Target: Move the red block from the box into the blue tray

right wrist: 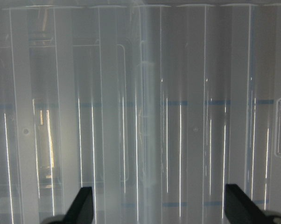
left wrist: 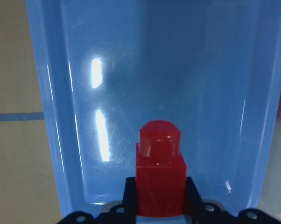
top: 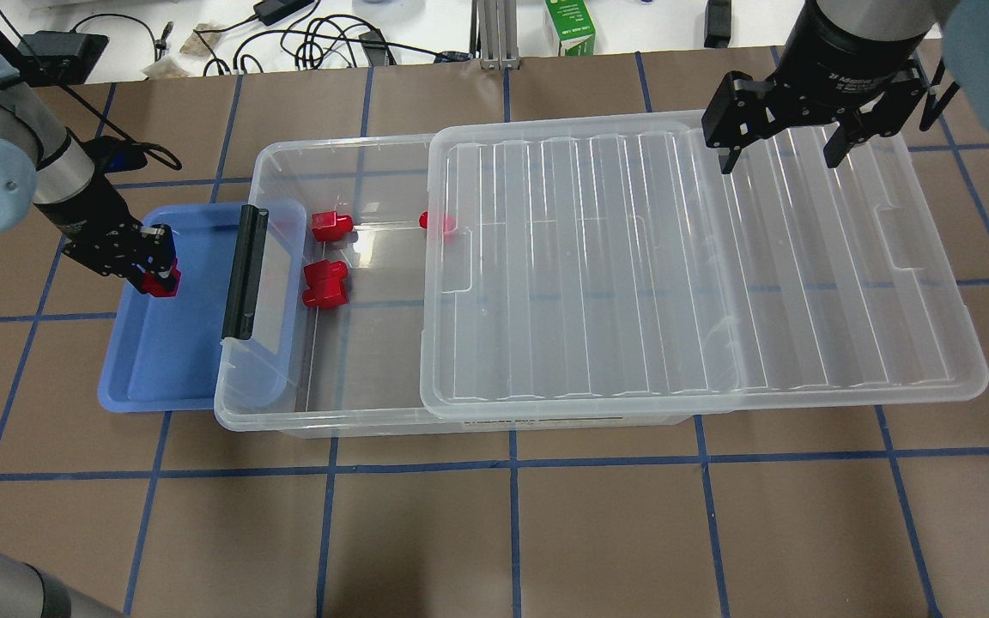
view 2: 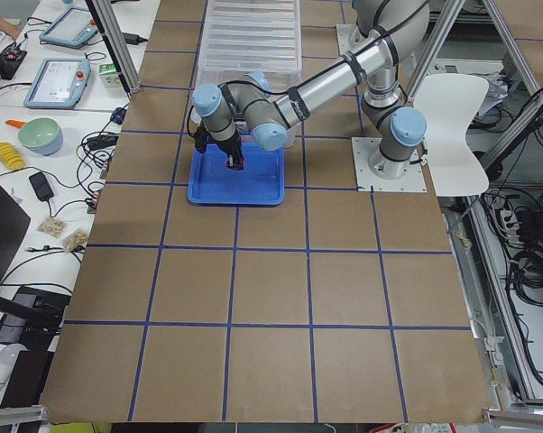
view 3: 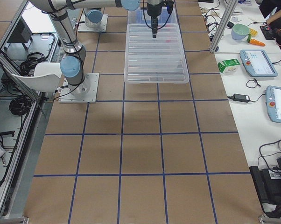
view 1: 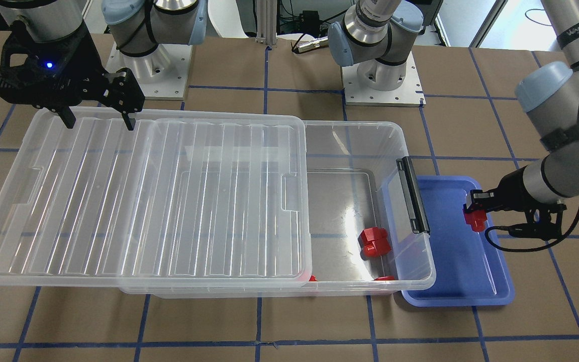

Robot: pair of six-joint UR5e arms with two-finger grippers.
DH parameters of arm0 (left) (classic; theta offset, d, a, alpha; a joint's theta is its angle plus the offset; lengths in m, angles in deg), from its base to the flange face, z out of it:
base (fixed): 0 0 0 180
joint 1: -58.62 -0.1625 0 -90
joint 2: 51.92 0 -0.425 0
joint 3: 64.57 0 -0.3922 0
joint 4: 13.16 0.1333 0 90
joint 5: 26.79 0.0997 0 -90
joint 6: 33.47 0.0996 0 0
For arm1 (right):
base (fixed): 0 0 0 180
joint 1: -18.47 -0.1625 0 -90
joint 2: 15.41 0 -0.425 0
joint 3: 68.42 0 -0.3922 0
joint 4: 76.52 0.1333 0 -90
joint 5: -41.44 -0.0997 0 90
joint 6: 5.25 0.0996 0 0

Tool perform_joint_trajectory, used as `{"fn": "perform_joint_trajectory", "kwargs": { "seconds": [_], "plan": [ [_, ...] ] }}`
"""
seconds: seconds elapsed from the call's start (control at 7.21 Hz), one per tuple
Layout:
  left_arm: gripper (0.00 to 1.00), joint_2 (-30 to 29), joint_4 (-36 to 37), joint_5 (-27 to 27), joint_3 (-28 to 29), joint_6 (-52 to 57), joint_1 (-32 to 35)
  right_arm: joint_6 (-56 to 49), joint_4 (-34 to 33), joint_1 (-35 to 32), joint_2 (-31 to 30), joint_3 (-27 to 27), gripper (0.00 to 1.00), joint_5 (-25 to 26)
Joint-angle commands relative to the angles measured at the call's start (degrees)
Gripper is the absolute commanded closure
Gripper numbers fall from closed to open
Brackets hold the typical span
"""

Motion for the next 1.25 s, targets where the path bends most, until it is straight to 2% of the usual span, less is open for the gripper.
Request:
{"fn": "perform_joint_trajectory", "kwargs": {
  "seconds": [0.0,0.14,0.28,0.42,0.55,0.83,0.97,1.11],
  "plan": [
    [1.00,-3.41,3.07,0.01,-0.79,-0.20,0.02,-0.50,-0.09,0.17,0.17,0.00,0.00,-0.09],
    [1.00,-4.47,3.52,0.01,-0.88,-0.20,0.02,-3.47,-0.35,1.92,0.35,0.26,0.00,0.87],
    [0.96,-5.09,3.96,0.01,-0.88,0.32,0.02,-9.94,-0.18,6.46,0.35,0.26,0.00,3.32],
    [0.54,-5.36,4.05,0.10,-0.88,-0.20,0.02,-20.70,-0.26,13.38,0.09,0.26,0.00,2.64],
    [0.03,-5.45,4.05,0.10,-0.88,-0.64,0.02,-32.03,-0.35,19.28,0.09,0.35,0.00,2.46],
    [0.00,-4.67,3.87,0.36,-0.62,-0.38,0.02,-39.23,-0.44,29.39,0.35,1.84,0.00,2.29],
    [0.00,-3.01,2.57,0.28,-0.09,-0.81,0.97,-39.79,-4.79,33.53,1.13,5.24,0.00,-1.54],
    [0.00,-0.64,-0.49,0.36,0.78,-0.91,1.07,-40.32,-10.05,35.31,2.01,9.71,0.00,-2.71]
  ]
}}
